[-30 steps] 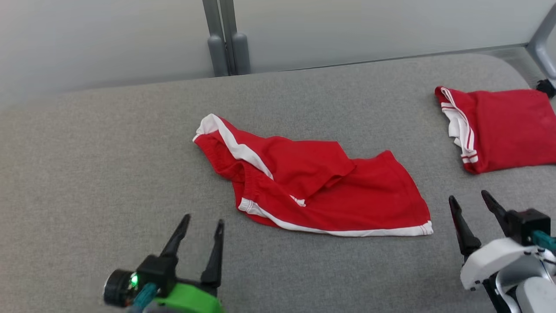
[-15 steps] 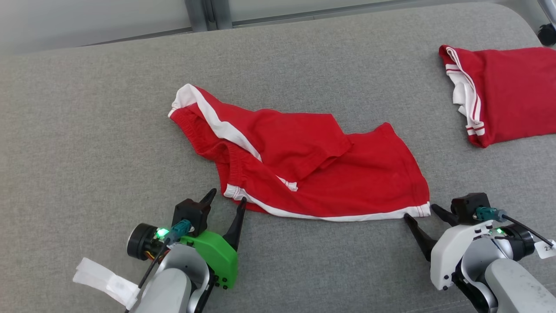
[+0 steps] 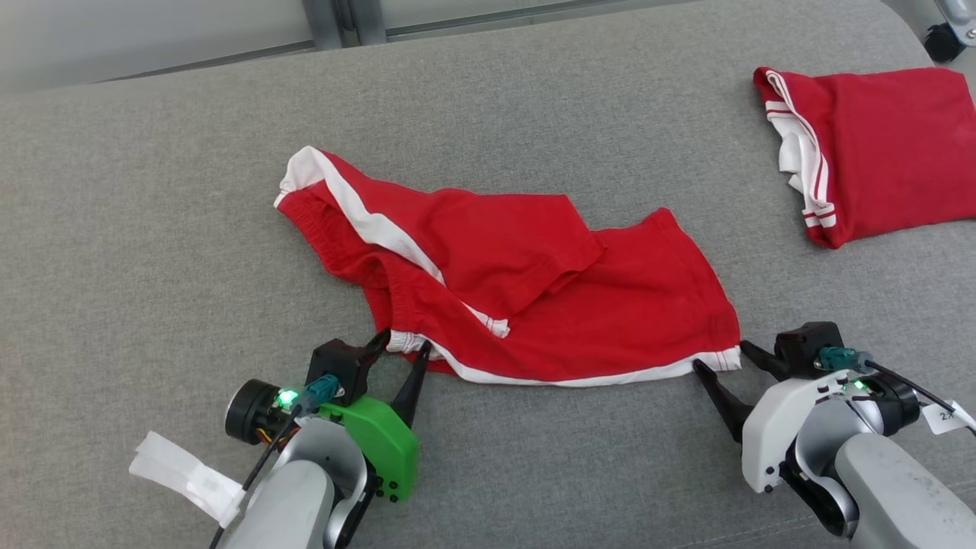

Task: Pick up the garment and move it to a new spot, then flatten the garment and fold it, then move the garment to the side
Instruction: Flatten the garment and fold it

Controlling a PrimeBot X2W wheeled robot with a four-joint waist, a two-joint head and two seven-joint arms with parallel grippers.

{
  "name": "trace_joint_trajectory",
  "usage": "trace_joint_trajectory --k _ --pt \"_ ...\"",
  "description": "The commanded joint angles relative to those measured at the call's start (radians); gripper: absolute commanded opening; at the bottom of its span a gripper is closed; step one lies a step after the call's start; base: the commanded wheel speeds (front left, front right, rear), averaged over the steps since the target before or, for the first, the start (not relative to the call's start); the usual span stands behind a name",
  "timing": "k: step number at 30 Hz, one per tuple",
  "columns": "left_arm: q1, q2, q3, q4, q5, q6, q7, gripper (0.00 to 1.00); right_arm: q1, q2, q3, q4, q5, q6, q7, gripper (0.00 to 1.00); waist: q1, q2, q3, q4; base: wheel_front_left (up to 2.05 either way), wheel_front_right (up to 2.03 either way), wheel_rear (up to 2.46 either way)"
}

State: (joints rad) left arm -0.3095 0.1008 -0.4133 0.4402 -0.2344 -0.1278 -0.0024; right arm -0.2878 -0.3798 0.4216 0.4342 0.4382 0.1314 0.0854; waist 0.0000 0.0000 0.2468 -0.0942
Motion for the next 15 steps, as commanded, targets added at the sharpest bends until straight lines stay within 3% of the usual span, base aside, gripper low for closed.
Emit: trace_joint_trajectory --k 1,2,3,4,10,15 --pt "-0.016 0.007 -0.007 0.003 -0.006 -0.003 -0.003 0.00 -0.007 0.013 0.018 0.024 0.011 -0.001 0.011 1.00 0.0000 0.0000 -0.008 -0.006 0.00 0.00 0.00" --pt "-0.016 0.012 -0.017 0.005 -0.009 -0.003 -0.003 0.00 -0.015 0.019 0.024 0.033 0.017 -0.001 0.011 0.95 0.0000 0.0000 -0.013 -0.009 0.00 0.00 0.00" --pt "-0.016 0.014 -0.025 0.006 -0.015 -0.003 -0.007 0.00 -0.022 0.027 0.028 0.045 0.030 -0.001 0.016 0.14 0.0000 0.0000 -0.018 -0.011 0.00 0.00 0.00" --pt "-0.014 0.017 -0.030 0.008 -0.021 -0.003 -0.006 0.00 -0.027 0.029 0.039 0.051 0.034 -0.001 0.018 0.00 0.0000 0.0000 -0.024 -0.012 0.00 0.00 0.00" --pt "0.024 0.031 -0.039 -0.033 -0.084 -0.003 -0.011 0.00 -0.018 0.017 0.026 0.017 0.165 -0.001 -0.004 0.00 0.0000 0.0000 -0.075 -0.016 0.00 0.00 0.00" --pt "0.114 0.054 0.011 -0.235 -0.249 -0.003 0.051 0.00 0.057 -0.068 -0.070 -0.201 0.386 -0.001 0.009 0.00 0.0000 0.0000 -0.117 -0.021 0.00 0.00 0.00"
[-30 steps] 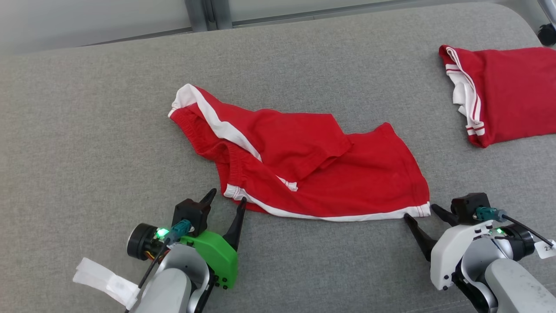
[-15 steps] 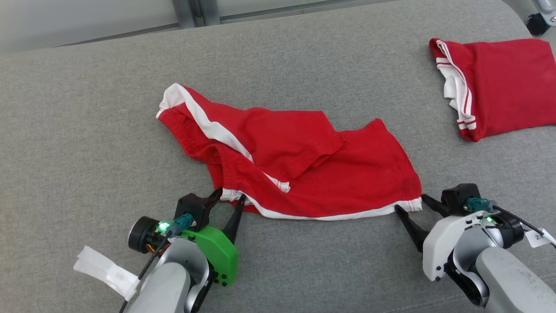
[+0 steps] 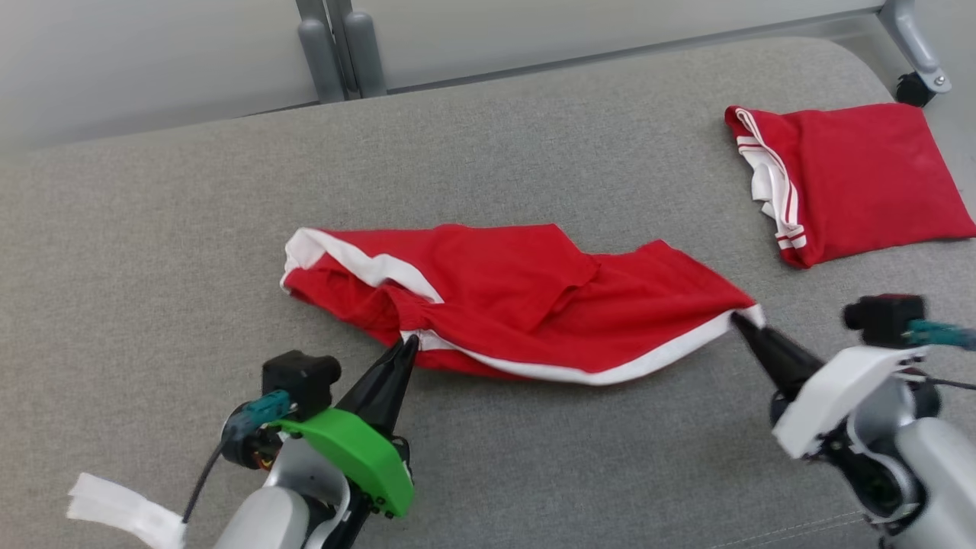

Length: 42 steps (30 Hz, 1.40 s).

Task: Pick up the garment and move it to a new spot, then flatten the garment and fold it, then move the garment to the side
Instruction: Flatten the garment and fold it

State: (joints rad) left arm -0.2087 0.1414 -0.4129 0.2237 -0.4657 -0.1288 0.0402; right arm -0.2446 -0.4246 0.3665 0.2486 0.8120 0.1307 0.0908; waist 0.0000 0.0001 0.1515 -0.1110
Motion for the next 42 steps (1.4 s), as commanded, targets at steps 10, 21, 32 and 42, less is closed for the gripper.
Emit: trace_joint_trajectory --k 10,21,32,42 --pt "0.163 0.114 0.070 -0.744 -0.253 0.067 0.320 0.00 0.229 -0.225 -0.374 -0.615 0.322 0.000 0.164 0.00 0.0000 -0.0001 0.011 -0.006 0.00 0.00 0.00" --pt "-0.375 0.166 0.153 -0.776 -0.215 0.127 0.564 0.00 -0.178 -0.232 -0.528 -0.623 0.424 0.000 0.376 0.00 0.0000 -0.0001 0.327 -0.013 0.00 0.00 0.00" --pt "-1.183 0.068 0.157 -0.031 0.053 0.067 0.222 0.00 -1.130 0.148 -0.573 0.035 -0.094 -0.001 0.345 0.00 0.0000 -0.0001 0.623 -0.018 0.00 0.00 0.00" --pt "-1.212 0.002 0.147 0.413 0.040 0.016 -0.170 0.00 -1.148 0.302 -0.549 0.259 -0.228 -0.001 0.181 0.00 0.0000 -0.0001 0.637 0.003 0.00 0.00 0.00"
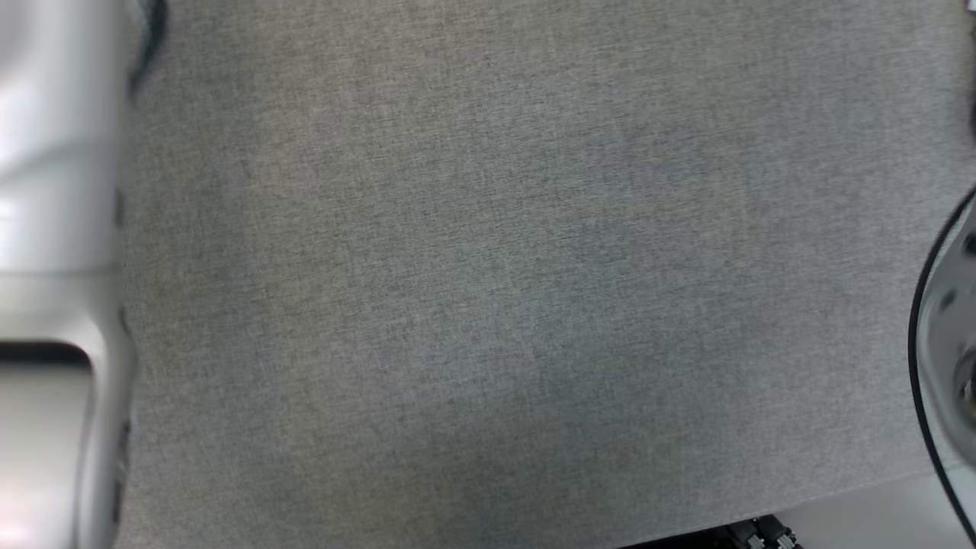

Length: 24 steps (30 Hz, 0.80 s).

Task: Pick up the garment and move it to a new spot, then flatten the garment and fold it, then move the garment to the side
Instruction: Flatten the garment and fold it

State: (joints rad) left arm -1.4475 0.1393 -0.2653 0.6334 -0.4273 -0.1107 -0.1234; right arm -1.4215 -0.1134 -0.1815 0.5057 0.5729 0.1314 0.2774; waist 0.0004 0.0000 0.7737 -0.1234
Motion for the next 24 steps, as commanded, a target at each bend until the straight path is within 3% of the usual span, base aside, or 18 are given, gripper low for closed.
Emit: trace_joint_trajectory --k 1,6,12,18,24 --pt "0.057 0.004 -0.009 0.017 -0.012 -0.008 -0.029 0.00 0.070 -0.015 0.014 -0.009 0.032 -0.001 -0.006 0.00 -0.0004 0.0000 0.006 0.021 0.00 0.00 0.00" --pt "0.285 0.031 -0.062 -0.011 -0.060 -0.019 -0.099 0.00 0.350 -0.074 0.108 -0.121 0.151 -0.001 0.001 0.00 -0.0004 0.0000 -0.057 0.044 0.00 0.00 0.00" --pt "0.715 0.107 -0.162 -0.219 -0.104 -0.019 -0.123 0.00 0.794 -0.147 0.180 -0.350 0.319 -0.001 0.011 0.00 -0.0004 0.0000 -0.230 0.071 0.00 0.00 0.00" --pt "1.130 0.143 -0.211 -0.431 -0.131 0.054 -0.091 0.00 1.182 -0.171 0.183 -0.507 0.387 -0.001 0.006 0.00 -0.0004 0.0000 -0.405 0.079 0.00 0.00 0.00" --pt "1.531 0.119 -0.254 -0.629 -0.196 0.172 -0.079 0.00 1.542 -0.162 0.127 -0.603 0.461 -0.001 0.018 0.00 -0.0004 0.0000 -0.519 0.098 0.00 0.00 0.00"
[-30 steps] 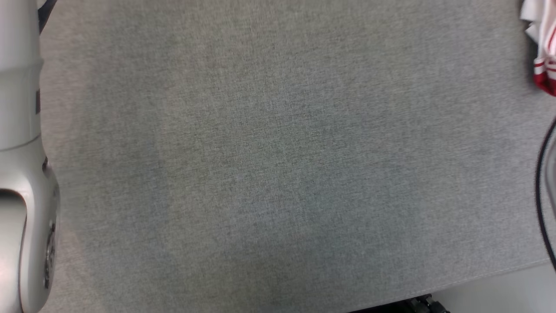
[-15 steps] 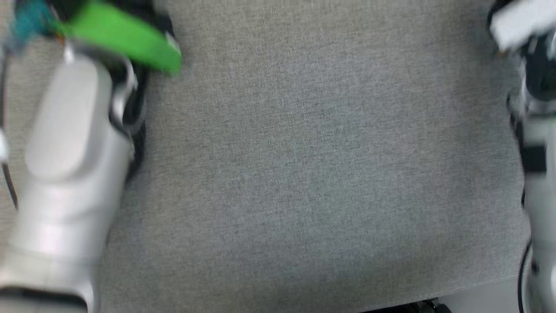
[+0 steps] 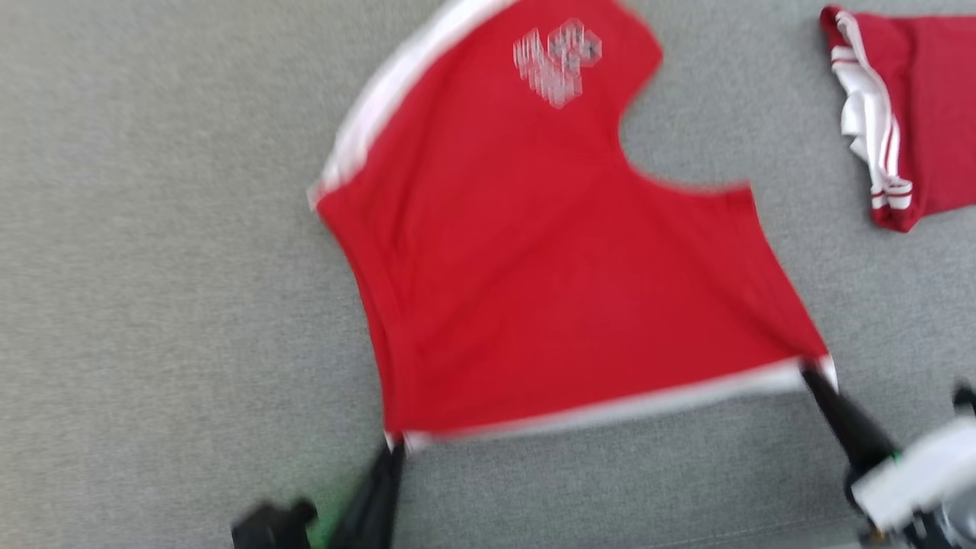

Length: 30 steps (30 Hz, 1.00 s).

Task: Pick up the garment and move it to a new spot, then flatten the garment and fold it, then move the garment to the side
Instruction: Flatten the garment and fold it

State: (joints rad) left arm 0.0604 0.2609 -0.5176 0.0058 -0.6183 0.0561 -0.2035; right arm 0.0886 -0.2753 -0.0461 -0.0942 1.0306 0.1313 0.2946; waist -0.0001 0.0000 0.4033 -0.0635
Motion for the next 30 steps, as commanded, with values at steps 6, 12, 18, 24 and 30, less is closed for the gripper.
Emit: trace_joint_trajectory --k 6,12,18,24,30 --pt "0.180 -0.016 -0.047 -0.101 -0.054 0.029 0.025 0.00 0.261 0.019 -0.080 -0.083 0.044 -0.001 -0.016 0.00 0.0001 0.0000 -0.148 0.098 0.00 0.00 0.00" --pt "0.092 -0.011 -0.022 -0.140 -0.067 0.028 0.063 0.00 0.141 -0.019 -0.111 -0.086 0.004 -0.001 0.016 0.00 0.0001 0.0000 -0.103 0.121 0.00 0.00 0.00" --pt "-0.112 -0.059 -0.012 -0.150 -0.080 0.043 0.169 0.00 -0.131 -0.073 -0.132 -0.046 -0.045 -0.001 0.137 0.00 0.0001 0.0000 0.011 0.188 0.00 0.00 0.00" --pt "-0.314 -0.132 -0.014 -0.111 -0.068 0.078 0.242 0.00 -0.406 -0.136 -0.127 0.049 -0.145 -0.001 0.302 0.00 0.0001 0.0000 0.099 0.277 0.00 0.00 0.00" --pt "-0.440 -0.172 -0.053 -0.054 -0.052 0.069 0.269 0.00 -0.618 -0.151 -0.114 0.151 -0.245 -0.001 0.438 0.00 0.0001 0.0000 0.135 0.354 0.00 0.00 0.00"
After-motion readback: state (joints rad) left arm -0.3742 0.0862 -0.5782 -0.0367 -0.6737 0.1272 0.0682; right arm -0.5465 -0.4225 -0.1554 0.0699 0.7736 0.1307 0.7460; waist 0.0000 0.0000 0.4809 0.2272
